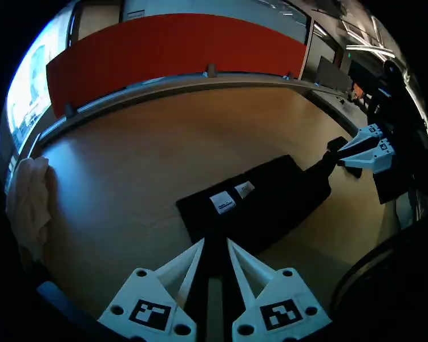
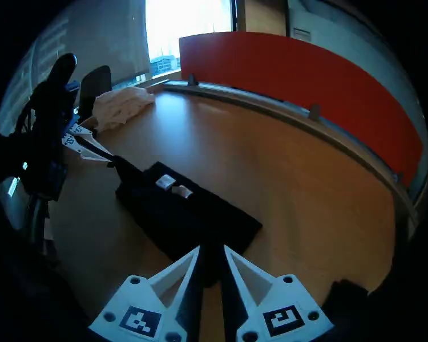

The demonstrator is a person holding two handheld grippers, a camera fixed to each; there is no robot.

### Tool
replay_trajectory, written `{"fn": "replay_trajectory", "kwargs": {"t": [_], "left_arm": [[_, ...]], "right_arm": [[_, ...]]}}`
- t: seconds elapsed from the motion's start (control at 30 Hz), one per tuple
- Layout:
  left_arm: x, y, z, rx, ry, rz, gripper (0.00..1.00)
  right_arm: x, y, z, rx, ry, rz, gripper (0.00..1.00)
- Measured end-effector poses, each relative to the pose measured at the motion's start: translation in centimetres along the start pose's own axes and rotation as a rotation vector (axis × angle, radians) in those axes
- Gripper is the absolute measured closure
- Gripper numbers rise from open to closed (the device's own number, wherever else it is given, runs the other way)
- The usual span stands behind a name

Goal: Fold towel

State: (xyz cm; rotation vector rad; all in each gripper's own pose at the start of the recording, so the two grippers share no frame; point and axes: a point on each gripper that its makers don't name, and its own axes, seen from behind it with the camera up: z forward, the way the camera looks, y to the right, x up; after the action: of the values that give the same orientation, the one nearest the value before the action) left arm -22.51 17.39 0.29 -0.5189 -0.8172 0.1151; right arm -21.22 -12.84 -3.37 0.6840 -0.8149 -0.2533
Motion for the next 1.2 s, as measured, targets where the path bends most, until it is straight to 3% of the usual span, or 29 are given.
{"fn": "replay_trajectory", "kwargs": {"t": [0.37,0.57,1.1,1.2], "left_arm": [[-1.3,-0.6,3.1,0.015,-0.029,0.019,0.86],[-1.4,-1.5,4.6,0.043,-0.026,0.026,0.80],[-0.9,-3.7,6.4,0.099,-0.048,0.060,0.52],[-0.7,-4.1,6.4,0.109,-0.052,0.065,0.41]], "right_arm": [[-2.2,1.2,2.4,-0.027,-0.051,0.035,0.85],[-2.8,2.1,3.8,-0.056,-0.066,0.063,0.84],[-2.4,4.9,6.0,-0.153,-0.077,0.100,0.72],[-2.3,5.5,6.3,-0.168,-0.080,0.095,0.70]]}}
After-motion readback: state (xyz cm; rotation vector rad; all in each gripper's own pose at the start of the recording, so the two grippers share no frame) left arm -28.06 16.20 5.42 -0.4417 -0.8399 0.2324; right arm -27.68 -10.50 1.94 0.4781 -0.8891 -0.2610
